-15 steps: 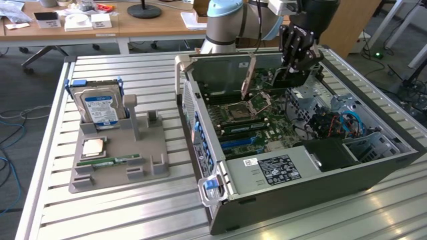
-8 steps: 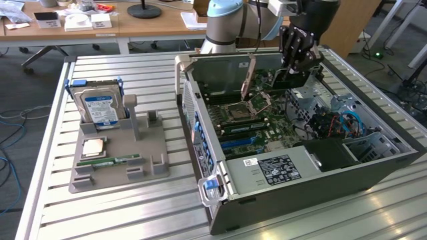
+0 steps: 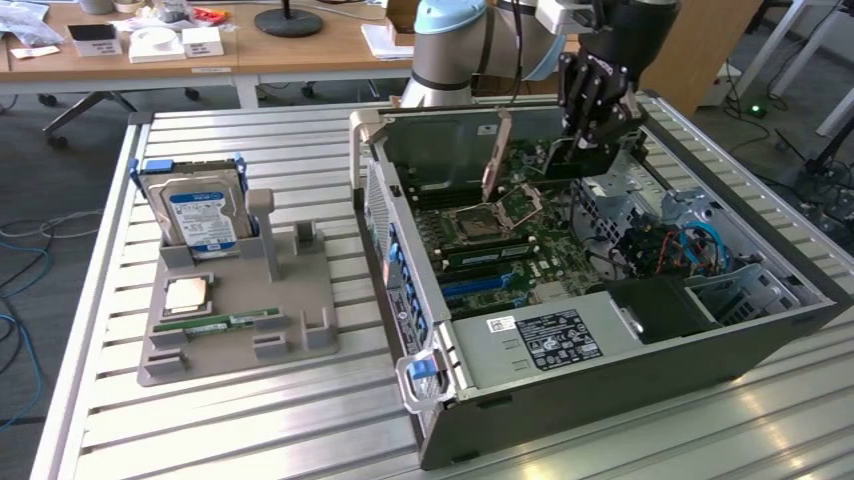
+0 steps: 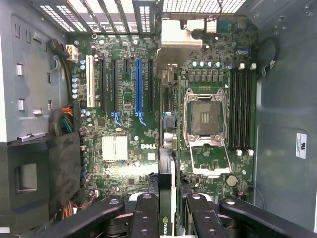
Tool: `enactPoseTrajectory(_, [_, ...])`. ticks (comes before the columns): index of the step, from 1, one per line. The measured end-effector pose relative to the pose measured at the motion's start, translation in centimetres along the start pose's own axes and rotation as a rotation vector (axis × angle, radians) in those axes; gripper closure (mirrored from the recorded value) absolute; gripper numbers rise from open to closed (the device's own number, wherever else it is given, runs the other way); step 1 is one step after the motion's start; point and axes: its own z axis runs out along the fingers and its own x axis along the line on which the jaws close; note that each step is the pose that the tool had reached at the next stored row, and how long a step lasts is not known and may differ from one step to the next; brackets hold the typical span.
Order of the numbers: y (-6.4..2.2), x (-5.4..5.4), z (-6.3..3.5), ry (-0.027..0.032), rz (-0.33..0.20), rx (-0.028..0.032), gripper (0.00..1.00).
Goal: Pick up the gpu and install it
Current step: 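Insert the gpu into the slot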
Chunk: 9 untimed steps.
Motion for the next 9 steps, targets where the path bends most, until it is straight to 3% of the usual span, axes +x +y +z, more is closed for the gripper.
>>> enactPoseTrajectory(9, [0.01, 0.02, 1.07, 0.0003, 0.0, -0.0001, 0.74])
